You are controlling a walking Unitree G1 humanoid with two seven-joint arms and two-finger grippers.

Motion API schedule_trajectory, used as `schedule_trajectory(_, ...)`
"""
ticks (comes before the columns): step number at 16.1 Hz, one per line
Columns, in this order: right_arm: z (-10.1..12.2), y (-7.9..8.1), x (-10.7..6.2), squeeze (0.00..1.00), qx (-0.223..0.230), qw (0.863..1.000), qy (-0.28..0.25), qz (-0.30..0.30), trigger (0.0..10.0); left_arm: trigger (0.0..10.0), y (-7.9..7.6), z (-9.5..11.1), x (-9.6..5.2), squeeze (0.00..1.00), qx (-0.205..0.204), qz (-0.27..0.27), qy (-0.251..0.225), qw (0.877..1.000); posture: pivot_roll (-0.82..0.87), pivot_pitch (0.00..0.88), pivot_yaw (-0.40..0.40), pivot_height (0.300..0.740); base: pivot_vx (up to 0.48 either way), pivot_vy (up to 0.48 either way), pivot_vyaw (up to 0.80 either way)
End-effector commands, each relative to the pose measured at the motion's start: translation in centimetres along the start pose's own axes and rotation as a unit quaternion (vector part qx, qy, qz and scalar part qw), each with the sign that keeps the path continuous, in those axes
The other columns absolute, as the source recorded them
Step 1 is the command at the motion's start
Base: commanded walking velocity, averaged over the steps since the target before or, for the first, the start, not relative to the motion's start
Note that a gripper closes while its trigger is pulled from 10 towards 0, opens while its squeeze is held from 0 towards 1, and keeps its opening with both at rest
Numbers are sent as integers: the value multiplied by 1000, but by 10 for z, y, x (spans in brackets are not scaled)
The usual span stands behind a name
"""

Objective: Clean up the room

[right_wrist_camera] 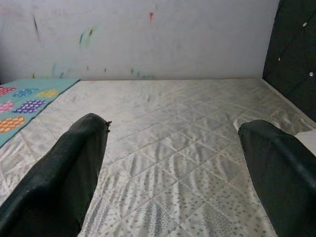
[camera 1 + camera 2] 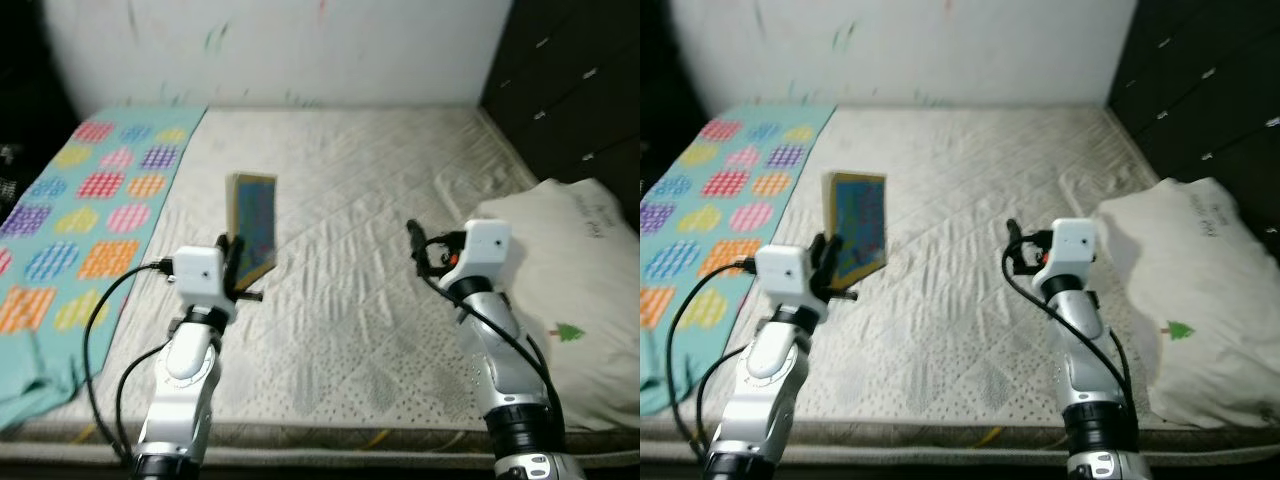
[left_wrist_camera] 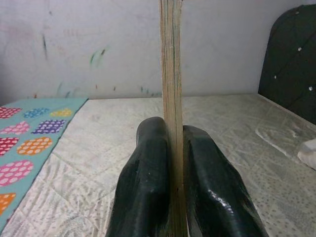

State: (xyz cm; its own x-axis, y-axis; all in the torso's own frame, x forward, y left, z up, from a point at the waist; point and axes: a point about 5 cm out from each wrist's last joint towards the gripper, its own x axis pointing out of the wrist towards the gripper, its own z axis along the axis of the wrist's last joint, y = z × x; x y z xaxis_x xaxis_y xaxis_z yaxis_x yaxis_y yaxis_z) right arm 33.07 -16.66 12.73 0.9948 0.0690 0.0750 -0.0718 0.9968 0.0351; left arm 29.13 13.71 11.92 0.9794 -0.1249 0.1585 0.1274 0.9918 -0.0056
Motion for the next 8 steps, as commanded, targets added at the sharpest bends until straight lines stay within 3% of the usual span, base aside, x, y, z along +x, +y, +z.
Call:
schedule_trajectory(1,4,4,2,0,-2,1000,-9,11,10000,10000,0,9,3,0,2,0,-20,1000,59,1,25,740,0,0,700)
schedule_trajectory(4,1,7,-1,0,-3,1000,-4,13,10000,10000,-3,5,-3,0,4,-1,-13,1000,62,4,24,740,0,0,790)
schedule_trajectory(8,-3,3,-2,0,3,1000,1,-2,10000,10000,-3,4,-5,0,4,-4,-7,1000,67,4,28,740,0,0,0)
